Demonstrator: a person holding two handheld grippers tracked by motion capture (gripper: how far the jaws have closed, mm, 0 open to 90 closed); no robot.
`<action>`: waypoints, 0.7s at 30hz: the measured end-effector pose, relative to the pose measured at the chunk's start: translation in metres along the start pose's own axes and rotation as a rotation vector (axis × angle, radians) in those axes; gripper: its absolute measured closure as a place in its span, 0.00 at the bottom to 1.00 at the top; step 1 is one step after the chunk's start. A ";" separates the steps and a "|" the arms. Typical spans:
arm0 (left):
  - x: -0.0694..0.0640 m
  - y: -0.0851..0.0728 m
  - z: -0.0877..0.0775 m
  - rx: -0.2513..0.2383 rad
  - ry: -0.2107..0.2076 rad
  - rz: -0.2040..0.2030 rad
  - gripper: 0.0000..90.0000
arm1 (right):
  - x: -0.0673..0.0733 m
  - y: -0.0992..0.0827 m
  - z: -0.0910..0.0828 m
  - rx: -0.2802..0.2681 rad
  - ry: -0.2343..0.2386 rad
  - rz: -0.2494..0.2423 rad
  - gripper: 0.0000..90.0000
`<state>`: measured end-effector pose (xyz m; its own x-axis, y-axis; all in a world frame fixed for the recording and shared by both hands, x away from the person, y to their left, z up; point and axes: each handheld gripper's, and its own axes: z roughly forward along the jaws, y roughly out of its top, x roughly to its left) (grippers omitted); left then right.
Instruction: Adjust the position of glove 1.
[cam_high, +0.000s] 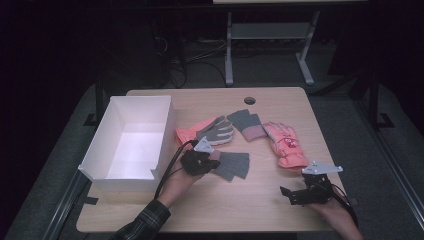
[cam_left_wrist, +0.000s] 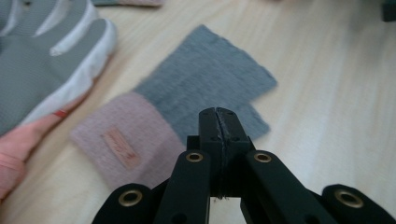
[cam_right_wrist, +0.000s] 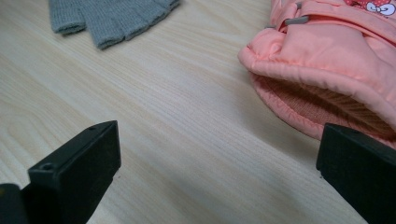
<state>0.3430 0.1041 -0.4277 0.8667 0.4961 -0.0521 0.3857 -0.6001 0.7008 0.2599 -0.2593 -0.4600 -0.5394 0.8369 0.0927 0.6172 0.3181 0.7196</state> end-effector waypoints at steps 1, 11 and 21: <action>0.000 0.000 0.000 0.000 0.000 0.000 1.00 | 0.000 0.000 0.000 0.000 0.000 0.000 0.00; 0.014 0.000 0.014 0.044 0.046 -0.016 1.00 | -0.001 -0.001 0.002 0.017 -0.002 -0.003 0.00; 0.009 -0.005 0.023 0.096 0.011 -0.024 1.00 | -0.002 -0.001 0.000 0.014 -0.008 -0.004 0.00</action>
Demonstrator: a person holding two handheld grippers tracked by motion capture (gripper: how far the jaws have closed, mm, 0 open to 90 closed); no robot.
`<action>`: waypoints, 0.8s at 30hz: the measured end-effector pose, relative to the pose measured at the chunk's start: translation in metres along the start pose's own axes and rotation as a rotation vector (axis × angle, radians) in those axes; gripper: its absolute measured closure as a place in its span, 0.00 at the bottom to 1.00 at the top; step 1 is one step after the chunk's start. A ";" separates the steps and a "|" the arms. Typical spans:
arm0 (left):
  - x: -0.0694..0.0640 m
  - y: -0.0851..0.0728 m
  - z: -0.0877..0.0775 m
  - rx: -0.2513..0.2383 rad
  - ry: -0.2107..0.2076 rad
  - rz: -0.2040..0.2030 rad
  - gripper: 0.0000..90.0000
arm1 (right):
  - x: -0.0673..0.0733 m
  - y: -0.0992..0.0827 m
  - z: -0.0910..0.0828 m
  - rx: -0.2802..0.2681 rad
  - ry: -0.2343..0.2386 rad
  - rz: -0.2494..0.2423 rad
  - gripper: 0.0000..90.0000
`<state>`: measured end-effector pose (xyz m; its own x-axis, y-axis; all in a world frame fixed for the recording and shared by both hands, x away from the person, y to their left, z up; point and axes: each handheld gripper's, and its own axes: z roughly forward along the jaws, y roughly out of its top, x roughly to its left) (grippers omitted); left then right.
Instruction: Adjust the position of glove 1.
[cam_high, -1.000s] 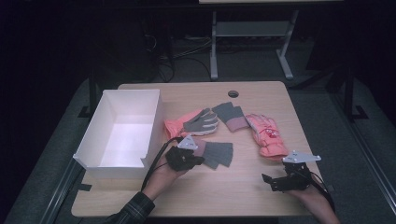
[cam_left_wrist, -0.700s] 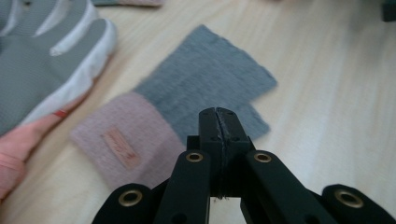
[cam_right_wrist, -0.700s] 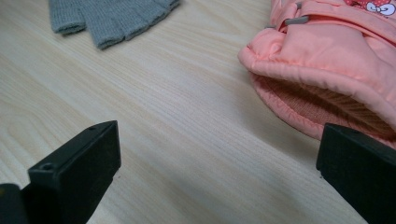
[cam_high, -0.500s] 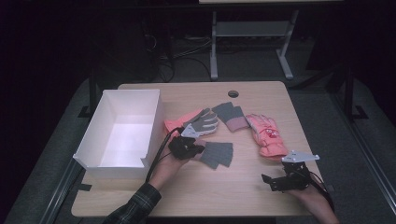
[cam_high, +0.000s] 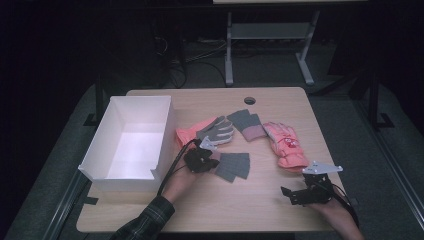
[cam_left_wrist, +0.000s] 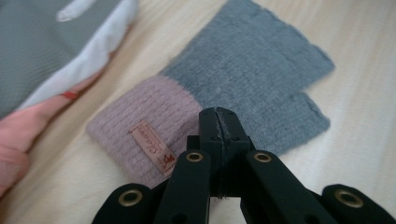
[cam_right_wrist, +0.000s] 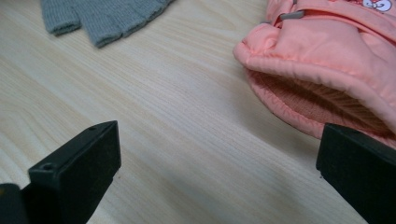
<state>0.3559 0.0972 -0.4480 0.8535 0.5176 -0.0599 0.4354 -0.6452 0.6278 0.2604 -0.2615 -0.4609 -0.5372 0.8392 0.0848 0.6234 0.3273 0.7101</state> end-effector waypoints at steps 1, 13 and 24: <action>-0.005 0.001 0.000 0.004 -0.019 0.009 1.00 | -0.001 0.000 -0.001 -0.002 -0.005 -0.001 0.00; -0.042 0.008 0.010 0.027 -0.144 0.083 1.00 | -0.002 -0.001 -0.002 -0.005 -0.009 -0.004 0.00; -0.007 0.017 -0.006 -0.034 -0.042 0.031 1.00 | -0.002 -0.002 -0.002 0.009 -0.010 -0.001 0.00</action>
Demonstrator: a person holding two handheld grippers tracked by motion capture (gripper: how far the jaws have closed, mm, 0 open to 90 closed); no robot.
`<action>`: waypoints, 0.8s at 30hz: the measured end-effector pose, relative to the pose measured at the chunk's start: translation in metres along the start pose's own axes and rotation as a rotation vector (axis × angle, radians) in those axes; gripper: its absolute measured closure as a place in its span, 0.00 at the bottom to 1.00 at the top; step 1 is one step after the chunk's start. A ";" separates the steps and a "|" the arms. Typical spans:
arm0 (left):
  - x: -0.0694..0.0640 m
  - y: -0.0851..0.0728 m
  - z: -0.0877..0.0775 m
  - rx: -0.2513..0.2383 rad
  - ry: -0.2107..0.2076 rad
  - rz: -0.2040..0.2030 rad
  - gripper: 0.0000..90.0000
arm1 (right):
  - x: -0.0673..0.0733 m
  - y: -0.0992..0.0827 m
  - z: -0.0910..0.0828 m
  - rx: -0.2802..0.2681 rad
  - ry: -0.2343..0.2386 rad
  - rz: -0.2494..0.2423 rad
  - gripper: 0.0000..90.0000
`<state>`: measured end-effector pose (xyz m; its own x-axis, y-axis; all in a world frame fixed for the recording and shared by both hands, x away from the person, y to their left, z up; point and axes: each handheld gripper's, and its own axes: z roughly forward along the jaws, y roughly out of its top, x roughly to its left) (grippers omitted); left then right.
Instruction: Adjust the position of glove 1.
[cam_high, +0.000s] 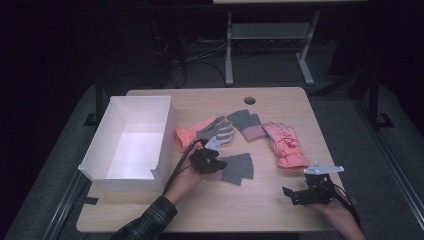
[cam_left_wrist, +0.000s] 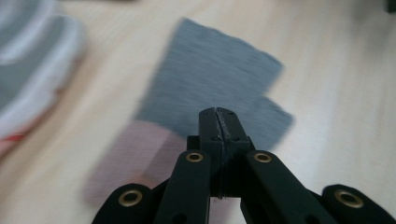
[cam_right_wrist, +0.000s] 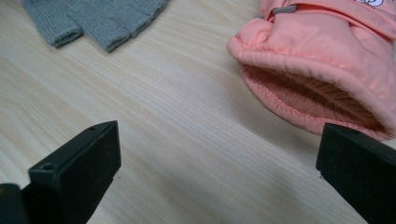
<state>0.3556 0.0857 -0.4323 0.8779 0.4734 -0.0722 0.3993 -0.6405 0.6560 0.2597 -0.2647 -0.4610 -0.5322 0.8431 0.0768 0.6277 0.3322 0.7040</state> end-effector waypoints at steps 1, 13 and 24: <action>0.004 0.001 -0.001 -0.008 0.016 -0.009 1.00 | 0.000 0.000 0.000 0.000 0.000 0.000 0.00; 0.037 0.000 0.011 0.035 0.120 -0.092 1.00 | 0.000 -0.001 0.001 0.010 0.000 -0.007 0.00; 0.031 -0.005 0.010 0.089 0.087 -0.078 1.00 | 0.000 0.000 0.000 0.006 -0.004 -0.010 0.00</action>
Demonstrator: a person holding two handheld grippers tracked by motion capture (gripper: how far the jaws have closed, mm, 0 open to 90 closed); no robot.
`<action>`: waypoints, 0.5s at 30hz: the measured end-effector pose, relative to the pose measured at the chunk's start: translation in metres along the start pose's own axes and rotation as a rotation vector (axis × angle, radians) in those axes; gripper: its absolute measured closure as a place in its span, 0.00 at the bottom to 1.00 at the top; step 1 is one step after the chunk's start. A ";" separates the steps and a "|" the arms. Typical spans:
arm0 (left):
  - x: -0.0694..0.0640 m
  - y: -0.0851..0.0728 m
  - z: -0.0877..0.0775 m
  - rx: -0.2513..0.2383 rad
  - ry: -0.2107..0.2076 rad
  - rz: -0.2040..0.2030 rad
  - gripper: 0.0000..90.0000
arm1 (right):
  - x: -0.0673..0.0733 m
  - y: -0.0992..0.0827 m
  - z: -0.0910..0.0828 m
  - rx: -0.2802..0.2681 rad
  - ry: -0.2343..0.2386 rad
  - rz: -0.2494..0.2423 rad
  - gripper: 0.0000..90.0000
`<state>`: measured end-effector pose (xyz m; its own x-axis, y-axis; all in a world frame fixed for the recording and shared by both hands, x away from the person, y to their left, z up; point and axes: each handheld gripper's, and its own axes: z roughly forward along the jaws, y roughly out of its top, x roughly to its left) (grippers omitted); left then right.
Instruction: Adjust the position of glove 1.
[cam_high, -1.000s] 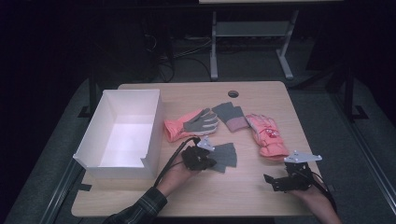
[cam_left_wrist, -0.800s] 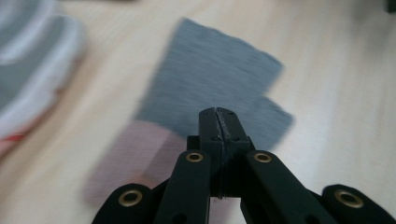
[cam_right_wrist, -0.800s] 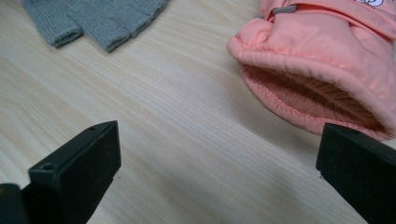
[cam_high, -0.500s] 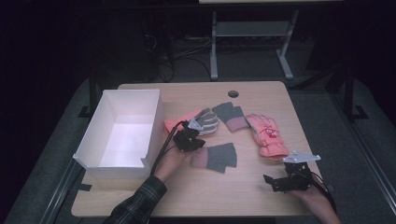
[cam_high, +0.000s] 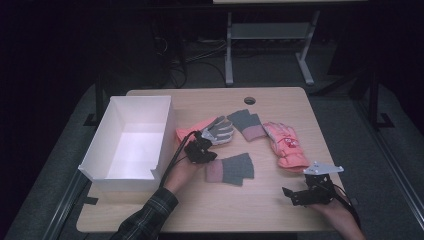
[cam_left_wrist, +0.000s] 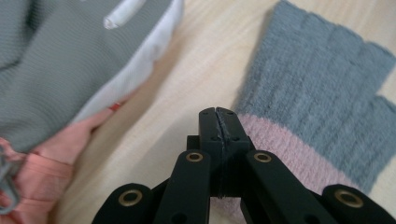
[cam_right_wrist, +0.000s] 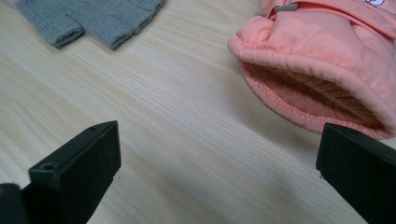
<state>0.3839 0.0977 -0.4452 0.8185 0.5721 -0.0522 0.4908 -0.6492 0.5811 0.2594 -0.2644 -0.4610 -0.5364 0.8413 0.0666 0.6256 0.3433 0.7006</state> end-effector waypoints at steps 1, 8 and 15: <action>-0.001 -0.001 -0.001 0.001 -0.004 0.003 1.00 | 0.000 0.000 0.000 0.001 0.000 -0.001 0.00; -0.011 -0.008 -0.006 0.022 -0.041 0.026 1.00 | 0.001 0.000 0.000 0.002 0.000 0.000 0.00; -0.023 -0.021 -0.016 0.049 -0.102 0.060 1.00 | 0.001 0.001 0.000 0.000 -0.002 0.001 0.00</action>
<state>0.3502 0.1059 -0.4430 0.8715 0.4796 -0.1025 0.4524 -0.7055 0.5455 0.2591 -0.2636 -0.4604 -0.5350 0.8422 0.0662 0.6260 0.3427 0.7005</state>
